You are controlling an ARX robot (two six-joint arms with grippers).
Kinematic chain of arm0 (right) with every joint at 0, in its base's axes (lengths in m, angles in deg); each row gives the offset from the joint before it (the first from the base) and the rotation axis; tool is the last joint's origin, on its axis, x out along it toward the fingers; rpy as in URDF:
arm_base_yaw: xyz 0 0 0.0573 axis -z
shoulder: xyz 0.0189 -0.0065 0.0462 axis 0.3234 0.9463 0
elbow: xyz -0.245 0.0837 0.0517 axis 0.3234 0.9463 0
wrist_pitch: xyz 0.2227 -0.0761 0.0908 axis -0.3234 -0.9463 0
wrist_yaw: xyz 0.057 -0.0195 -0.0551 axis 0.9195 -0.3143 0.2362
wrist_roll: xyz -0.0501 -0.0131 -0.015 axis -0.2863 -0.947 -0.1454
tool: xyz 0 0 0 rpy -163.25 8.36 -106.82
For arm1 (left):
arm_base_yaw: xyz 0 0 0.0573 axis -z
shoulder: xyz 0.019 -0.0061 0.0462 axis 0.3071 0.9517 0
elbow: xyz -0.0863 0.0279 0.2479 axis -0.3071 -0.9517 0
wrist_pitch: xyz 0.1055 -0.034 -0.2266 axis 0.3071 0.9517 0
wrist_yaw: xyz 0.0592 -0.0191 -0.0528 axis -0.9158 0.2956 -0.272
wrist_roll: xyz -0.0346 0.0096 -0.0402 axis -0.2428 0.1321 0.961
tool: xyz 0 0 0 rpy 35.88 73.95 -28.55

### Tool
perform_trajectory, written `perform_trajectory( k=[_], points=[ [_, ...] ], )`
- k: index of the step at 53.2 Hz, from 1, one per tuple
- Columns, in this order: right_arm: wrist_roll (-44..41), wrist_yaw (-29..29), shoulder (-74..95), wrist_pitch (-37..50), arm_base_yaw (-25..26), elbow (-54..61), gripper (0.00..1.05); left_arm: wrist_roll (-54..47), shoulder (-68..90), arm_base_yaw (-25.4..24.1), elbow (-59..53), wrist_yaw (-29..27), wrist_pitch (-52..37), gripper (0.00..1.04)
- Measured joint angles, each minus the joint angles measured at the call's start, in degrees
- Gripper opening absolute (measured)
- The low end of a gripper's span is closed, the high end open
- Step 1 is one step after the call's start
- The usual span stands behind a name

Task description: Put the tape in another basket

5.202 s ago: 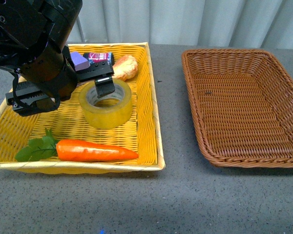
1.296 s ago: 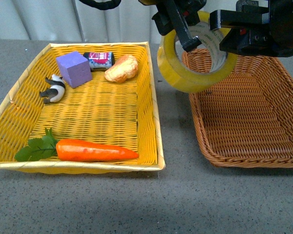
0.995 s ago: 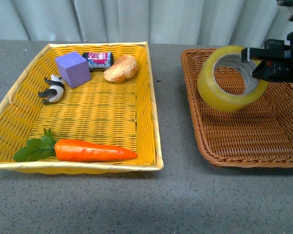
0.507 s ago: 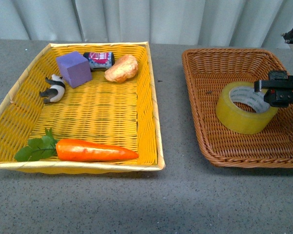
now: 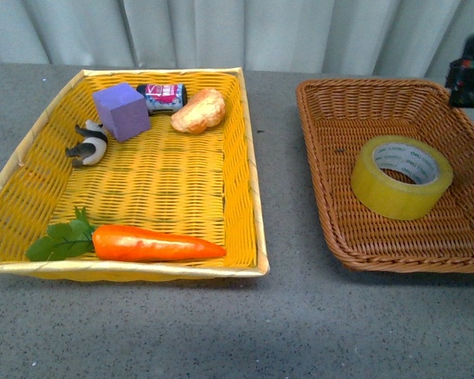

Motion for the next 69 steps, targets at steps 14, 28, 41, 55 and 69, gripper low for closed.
perform_trajectory(
  k=[14, 28, 41, 55, 69],
  points=[
    [-0.2, -0.1, -13.4, 9.3, 0.7, 13.7, 0.19, 0.9, -9.6, -1.6, -17.5, 1.7, -6.1, 0.11],
    [-0.4, 0.0, -28.8, 2.6, 0.6, 22.6, 0.01, 1.4, -19.2, -5.2, -29.4, 5.0, -8.0, 0.04],
    [-0.4, 0.0, -38.7, -2.2, 0.6, 28.2, 0.01, 1.4, -27.1, -5.4, -35.9, 5.2, -6.8, 0.04],
    [-0.4, 0.0, -50.5, -10.1, 0.6, 32.0, 0.01, 1.4, -36.6, -5.4, -40.8, 5.2, -2.1, 0.04],
    [-0.4, 0.0, -62.6, -19.8, 0.6, 34.4, 0.01, 1.5, -43.1, -5.4, -45.5, 5.2, 0.1, 0.04]
  ],
)
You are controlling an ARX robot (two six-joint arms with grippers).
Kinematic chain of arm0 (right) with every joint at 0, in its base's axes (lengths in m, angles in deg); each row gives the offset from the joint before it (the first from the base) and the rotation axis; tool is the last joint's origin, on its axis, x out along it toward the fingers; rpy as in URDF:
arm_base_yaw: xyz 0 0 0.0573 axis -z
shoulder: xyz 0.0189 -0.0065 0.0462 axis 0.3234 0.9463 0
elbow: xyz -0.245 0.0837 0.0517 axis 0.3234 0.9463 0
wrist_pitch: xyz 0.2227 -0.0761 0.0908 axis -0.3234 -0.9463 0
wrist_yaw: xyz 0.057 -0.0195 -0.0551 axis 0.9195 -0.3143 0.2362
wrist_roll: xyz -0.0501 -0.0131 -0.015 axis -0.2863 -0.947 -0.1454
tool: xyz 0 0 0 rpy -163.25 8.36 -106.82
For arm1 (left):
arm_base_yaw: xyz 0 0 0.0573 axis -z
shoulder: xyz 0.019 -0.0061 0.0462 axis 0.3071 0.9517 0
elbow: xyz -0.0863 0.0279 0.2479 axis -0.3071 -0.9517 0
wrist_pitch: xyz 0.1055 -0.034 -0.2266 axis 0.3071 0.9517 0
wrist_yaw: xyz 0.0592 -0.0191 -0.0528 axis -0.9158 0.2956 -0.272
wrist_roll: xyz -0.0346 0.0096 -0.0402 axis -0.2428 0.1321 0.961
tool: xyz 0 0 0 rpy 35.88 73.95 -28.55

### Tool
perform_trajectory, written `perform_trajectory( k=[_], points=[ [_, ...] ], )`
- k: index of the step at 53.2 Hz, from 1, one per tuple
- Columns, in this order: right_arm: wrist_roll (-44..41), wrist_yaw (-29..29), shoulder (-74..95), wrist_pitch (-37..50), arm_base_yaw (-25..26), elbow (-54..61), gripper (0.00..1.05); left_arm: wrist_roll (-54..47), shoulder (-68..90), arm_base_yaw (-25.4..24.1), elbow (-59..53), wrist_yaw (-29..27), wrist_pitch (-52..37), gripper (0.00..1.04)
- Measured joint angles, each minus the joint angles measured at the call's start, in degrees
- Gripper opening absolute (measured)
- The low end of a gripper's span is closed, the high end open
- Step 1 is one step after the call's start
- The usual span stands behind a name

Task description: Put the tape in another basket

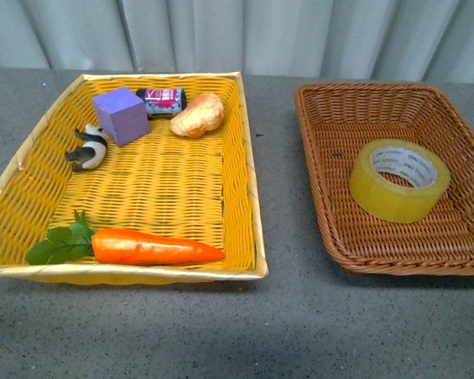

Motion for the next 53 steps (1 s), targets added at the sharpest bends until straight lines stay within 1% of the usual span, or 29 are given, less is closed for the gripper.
perform_trajectory(
  k=[13, 25, 53],
  points=[
    [0.0, 0.0, -12.9, -11.6, 0.0, 0.8, 0.01, 0.0, -13.1, 0.0, -0.1, 0.0, 11.5, 0.04],
    [0.0, 0.0, -21.7, -19.7, 0.0, 0.8, 0.01, 0.0, -21.6, 0.0, -0.1, 0.0, 19.4, 0.04],
    [0.0, 0.0, -32.9, -30.7, 0.0, 0.8, 0.01, 0.0, -32.8, 0.0, -0.1, 0.0, 30.5, 0.04]
  ],
)
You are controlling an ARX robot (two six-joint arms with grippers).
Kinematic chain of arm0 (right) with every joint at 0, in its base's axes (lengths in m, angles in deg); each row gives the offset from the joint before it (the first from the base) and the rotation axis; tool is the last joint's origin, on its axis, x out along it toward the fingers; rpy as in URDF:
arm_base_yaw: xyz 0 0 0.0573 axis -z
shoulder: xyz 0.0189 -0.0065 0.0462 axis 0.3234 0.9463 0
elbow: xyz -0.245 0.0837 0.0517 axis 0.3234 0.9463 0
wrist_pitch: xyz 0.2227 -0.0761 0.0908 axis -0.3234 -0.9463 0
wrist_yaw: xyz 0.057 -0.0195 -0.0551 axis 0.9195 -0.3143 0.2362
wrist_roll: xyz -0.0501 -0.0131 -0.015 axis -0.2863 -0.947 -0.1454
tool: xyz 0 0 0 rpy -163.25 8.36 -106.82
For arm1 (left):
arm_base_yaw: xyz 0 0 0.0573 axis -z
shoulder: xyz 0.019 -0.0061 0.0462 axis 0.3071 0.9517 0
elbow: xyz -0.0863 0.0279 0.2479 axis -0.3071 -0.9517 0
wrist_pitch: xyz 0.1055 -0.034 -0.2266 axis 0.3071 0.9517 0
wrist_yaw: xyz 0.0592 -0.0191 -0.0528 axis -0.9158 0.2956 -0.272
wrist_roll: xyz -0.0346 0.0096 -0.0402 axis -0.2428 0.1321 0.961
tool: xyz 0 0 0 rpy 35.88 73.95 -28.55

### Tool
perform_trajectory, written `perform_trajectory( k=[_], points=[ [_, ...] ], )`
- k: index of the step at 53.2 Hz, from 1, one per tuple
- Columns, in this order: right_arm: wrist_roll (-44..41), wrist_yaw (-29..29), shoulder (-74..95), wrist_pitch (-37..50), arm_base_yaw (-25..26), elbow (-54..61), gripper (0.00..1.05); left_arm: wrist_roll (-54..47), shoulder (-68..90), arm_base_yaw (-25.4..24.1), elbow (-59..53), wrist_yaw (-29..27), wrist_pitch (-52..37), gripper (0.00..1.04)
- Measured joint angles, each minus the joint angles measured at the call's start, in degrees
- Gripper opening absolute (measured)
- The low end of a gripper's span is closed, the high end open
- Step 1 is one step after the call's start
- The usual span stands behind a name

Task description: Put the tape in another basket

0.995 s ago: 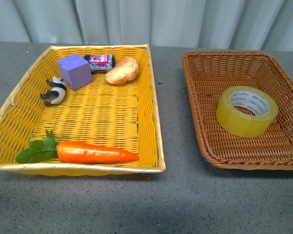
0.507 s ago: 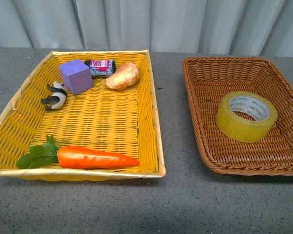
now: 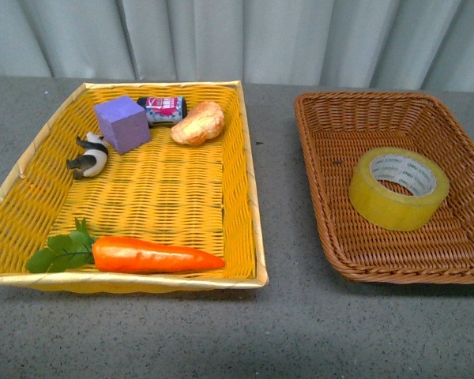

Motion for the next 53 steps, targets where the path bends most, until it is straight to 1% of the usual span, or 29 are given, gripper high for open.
perform_trajectory(
  k=[6, 8, 12, 15, 24, 25, 27, 28, 31, 32, 33, 35, 36, 37, 38, 40, 41, 42, 46, 48, 53],
  points=[
    [0.0, 0.0, -2.0, -1.9, 0.0, 0.0, 0.01, 0.0, -2.0, 0.0, 0.0, 0.0, 2.0, 0.04],
    [0.0, 0.0, -3.1, -3.2, 0.0, 0.0, 0.01, 0.0, -4.0, 0.0, 0.0, 0.0, 4.2, 0.04],
    [0.0, 0.1, -9.1, -11.2, 0.0, 0.0, 0.01, 0.0, -9.3, 0.0, 0.0, 0.1, 11.2, 0.04],
    [0.0, 0.1, -11.7, -12.0, 0.0, 0.0, 0.01, 0.0, -11.6, 0.0, 0.0, 0.1, 12.2, 0.04],
    [0.0, 0.2, -11.9, -12.2, 0.0, 0.0, 0.01, 0.0, -11.9, 0.0, 0.0, 0.1, 12.4, 0.04],
    [0.0, 0.2, -11.9, -12.2, 0.0, 0.0, 0.01, 0.1, -11.9, 0.0, 0.0, 0.1, 12.4, 0.06],
    [0.0, 0.2, -11.9, -12.2, 0.0, 0.0, 0.05, 0.0, -11.9, 0.0, 0.0, 0.1, 12.4, 0.13],
    [-0.1, 0.2, -11.9, -12.2, 0.0, 0.0, 0.09, 0.0, -11.9, 0.0, 0.0, 0.1, 12.4, 0.15],
    [0.0, 0.2, -11.9, -12.2, 0.0, 0.0, 0.19, 0.0, -11.9, 0.0, 0.0, 0.1, 12.4, 0.26],
    [0.0, 0.2, -11.9, -12.2, 0.0, 0.0, 0.21, 0.0, -11.9, 0.0, 0.0, 0.1, 12.4, 0.30],
    [0.0, 0.2, -11.9, -12.2, 0.0, 0.0, 0.25, 0.0, -11.9, 0.0, 0.0, 0.1, 12.4, 0.31],
    [0.0, 0.2, -11.9, -12.2, 0.0, 0.0, 0.32, 0.0, -11.9, 0.0, 0.0, 0.1, 12.4, 0.39],
    [0.0, 0.2, -11.9, -12.2, 0.0, 0.0, 0.34, 0.0, -11.9, 0.0, 0.0, 0.1, 12.4, 0.40],
    [0.0, 0.2, -11.9, -12.2, 0.0, 0.0, 0.37, 0.0, -11.9, 0.0, 0.0, 0.1, 12.4, 0.46],
    [0.0, 0.2, -11.9, -12.2, 0.0, 0.0, 0.41, 0.0, -11.9, 0.0, 0.0, 0.1, 12.4, 0.47],
    [0.0, 0.2, -11.9, -12.2, 0.0, 0.0, 0.48, 0.0, -12.0, 0.0, 0.0, 0.1, 12.4, 0.55],
    [0.0, 0.2, -11.9, -12.2, 0.0, 0.0, 0.50, 0.0, -12.0, 0.0, 0.0, 0.1, 12.4, 0.58],
    [0.0, 0.2, -11.9, -12.2, 0.0, 0.0, 0.53, 0.0, -12.0, 0.0, 0.0, 0.1, 12.4, 0.60],
    [0.0, 0.2, -11.9, -12.2, 0.0, 0.0, 0.67, 0.0, -12.0, 0.0, 0.0, 0.1, 12.4, 0.74],
    [0.0, 0.2, -11.9, -12.2, 0.0, 0.0, 0.77, 0.0, -12.0, 0.0, 0.0, 0.1, 12.4, 0.84],
    [0.0, 0.2, -11.9, -12.2, 0.0, 0.0, 0.94, 0.0, -12.0, 0.0, 0.0, 0.1, 12.4, 1.00]
  ],
)
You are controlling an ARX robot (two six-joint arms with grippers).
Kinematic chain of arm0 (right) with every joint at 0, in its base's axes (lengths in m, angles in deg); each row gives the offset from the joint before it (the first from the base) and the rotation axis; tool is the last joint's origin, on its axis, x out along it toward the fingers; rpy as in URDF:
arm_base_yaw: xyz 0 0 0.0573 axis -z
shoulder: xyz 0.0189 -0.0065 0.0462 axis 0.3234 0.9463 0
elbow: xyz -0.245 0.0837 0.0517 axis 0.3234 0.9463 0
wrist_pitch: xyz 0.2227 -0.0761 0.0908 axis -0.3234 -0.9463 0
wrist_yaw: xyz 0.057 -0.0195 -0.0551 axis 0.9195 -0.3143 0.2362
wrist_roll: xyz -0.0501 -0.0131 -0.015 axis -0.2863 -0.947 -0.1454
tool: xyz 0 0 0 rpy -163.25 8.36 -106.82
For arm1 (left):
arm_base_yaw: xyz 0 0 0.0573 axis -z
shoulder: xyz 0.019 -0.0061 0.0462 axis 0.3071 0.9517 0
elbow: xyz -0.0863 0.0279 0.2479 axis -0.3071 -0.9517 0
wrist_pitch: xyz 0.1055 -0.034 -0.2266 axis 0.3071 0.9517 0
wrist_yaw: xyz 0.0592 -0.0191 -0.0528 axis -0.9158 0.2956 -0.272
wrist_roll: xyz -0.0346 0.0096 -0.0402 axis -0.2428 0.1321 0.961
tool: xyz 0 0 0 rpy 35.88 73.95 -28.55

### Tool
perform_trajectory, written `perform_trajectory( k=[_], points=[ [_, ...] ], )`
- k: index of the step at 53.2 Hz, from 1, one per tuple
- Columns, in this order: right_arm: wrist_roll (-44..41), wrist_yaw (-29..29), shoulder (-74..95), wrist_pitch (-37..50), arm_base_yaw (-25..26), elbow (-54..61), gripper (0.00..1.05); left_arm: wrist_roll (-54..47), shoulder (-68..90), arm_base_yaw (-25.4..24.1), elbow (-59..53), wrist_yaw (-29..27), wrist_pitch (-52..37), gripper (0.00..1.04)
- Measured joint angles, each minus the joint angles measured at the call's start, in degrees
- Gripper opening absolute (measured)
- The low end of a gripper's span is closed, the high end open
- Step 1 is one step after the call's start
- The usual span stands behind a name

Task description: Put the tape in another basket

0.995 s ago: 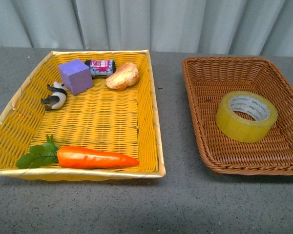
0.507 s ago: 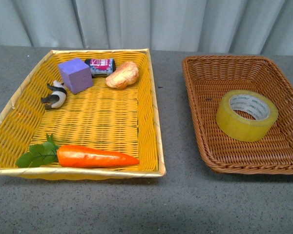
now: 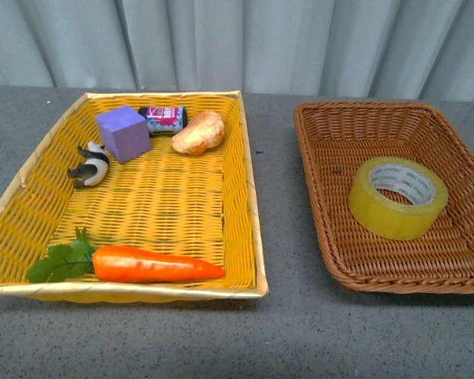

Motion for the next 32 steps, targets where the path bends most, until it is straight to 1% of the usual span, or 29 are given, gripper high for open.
perform_trajectory(
  k=[1, 2, 5, 32],
  points=[
    [0.0, 0.0, 0.0, 0.0, 0.0, 0.0, 0.97, 0.0, 0.0, 0.0, 0.0, 0.0, 0.0, 1.00],
    [0.1, 0.0, 0.0, 0.0, 0.0, 0.0, 0.98, 0.0, 0.0, 0.0, 0.0, 0.0, 0.0, 0.99],
    [0.0, 0.0, 0.0, 0.0, 0.0, 0.0, 0.95, 0.0, 0.0, 0.0, 0.0, 0.0, 0.0, 0.98],
    [0.0, 0.0, 0.0, 0.0, 0.0, 0.0, 0.96, 0.0, 0.0, 0.0, 0.0, 0.0, 0.0, 0.98]
  ],
)
